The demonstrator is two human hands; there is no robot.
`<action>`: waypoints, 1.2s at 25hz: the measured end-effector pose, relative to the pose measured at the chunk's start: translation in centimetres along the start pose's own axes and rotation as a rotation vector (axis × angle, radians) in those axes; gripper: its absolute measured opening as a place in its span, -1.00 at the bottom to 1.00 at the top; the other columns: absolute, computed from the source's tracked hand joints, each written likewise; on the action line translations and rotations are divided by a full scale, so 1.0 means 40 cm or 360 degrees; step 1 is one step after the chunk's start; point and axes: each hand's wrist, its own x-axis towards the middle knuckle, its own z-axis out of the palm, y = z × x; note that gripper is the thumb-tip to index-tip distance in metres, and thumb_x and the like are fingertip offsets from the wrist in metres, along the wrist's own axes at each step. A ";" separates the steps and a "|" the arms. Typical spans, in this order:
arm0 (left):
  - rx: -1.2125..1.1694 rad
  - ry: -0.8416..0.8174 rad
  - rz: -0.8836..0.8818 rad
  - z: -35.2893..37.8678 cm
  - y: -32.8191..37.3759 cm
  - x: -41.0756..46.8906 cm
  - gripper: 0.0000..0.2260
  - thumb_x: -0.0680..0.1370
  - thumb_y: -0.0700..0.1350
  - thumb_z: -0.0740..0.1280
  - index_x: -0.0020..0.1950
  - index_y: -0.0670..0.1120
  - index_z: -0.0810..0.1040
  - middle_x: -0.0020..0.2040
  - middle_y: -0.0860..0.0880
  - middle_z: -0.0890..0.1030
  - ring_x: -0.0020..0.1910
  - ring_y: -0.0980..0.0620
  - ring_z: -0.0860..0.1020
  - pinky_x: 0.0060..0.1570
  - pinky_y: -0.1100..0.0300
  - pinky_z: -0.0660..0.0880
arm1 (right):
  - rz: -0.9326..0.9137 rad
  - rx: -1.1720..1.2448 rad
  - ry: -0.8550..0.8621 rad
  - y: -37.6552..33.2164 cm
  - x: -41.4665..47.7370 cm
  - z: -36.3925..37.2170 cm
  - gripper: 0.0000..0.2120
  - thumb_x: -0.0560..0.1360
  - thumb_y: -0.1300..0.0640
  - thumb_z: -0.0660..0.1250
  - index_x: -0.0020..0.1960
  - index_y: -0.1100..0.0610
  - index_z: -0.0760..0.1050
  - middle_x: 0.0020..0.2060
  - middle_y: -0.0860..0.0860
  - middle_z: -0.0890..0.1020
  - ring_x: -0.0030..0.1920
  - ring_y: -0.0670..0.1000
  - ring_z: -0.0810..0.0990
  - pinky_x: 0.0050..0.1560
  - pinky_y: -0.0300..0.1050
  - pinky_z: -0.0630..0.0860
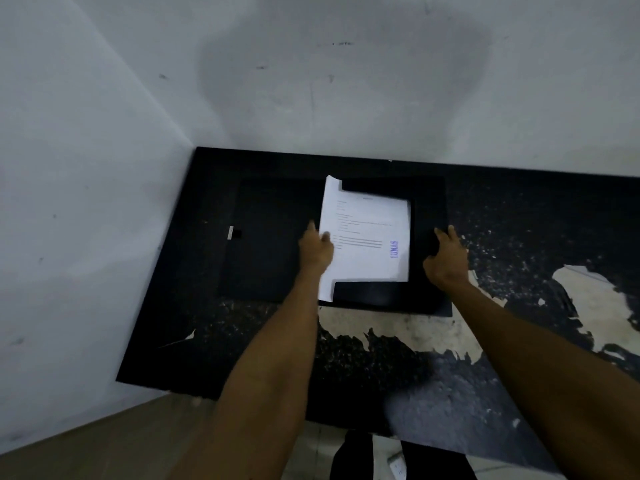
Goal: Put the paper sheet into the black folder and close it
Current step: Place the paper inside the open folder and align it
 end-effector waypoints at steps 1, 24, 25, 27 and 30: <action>-0.0030 0.0069 0.0029 0.036 0.016 -0.016 -0.51 0.65 -0.21 0.19 0.58 -0.23 0.22 0.46 -0.24 0.45 0.45 -0.20 0.43 0.42 0.02 0.39 | 0.0003 0.0001 0.0000 -0.001 -0.001 0.001 -0.33 0.42 0.39 0.32 0.50 0.23 0.25 0.56 0.19 0.12 0.50 0.20 0.24 0.48 -0.01 0.20; 0.1018 0.0018 0.0338 0.018 0.070 0.123 -0.63 0.58 -0.17 0.27 0.39 -0.18 0.45 0.41 -0.18 0.38 0.36 -0.16 0.41 0.27 -0.06 0.49 | 0.0028 -0.0063 0.0144 0.003 -0.011 0.039 -0.39 0.46 0.25 0.26 0.50 0.16 0.26 0.57 0.12 0.11 0.44 0.23 0.35 0.30 0.10 0.44; 0.1112 -0.0045 0.0322 -0.005 0.086 0.163 -0.54 0.57 -0.17 0.28 0.48 -0.16 0.37 0.48 -0.19 0.31 0.43 -0.19 0.35 0.35 -0.11 0.43 | 0.0024 -0.0078 0.0152 0.006 -0.009 0.041 -0.40 0.46 0.24 0.27 0.50 0.16 0.27 0.57 0.12 0.12 0.42 0.23 0.37 0.27 0.10 0.46; 0.1233 -0.0186 0.0264 -0.045 0.121 0.231 -0.38 0.57 -0.14 0.27 0.61 -0.11 0.16 0.61 -0.18 0.13 0.56 -0.21 0.21 0.48 -0.19 0.27 | 0.0015 -0.0104 0.0168 0.013 -0.008 0.040 -0.41 0.47 0.23 0.28 0.49 0.15 0.28 0.57 0.11 0.13 0.40 0.24 0.39 0.25 0.10 0.47; 0.1413 -0.0329 0.0255 -0.084 0.143 0.301 -0.34 0.60 -0.03 0.22 0.65 -0.08 0.04 0.66 -0.12 0.03 0.63 -0.17 0.03 0.54 -0.24 0.09 | 0.0009 -0.0143 0.0179 0.019 -0.004 0.034 -0.42 0.47 0.22 0.28 0.49 0.13 0.30 0.57 0.10 0.16 0.40 0.24 0.40 0.27 0.12 0.46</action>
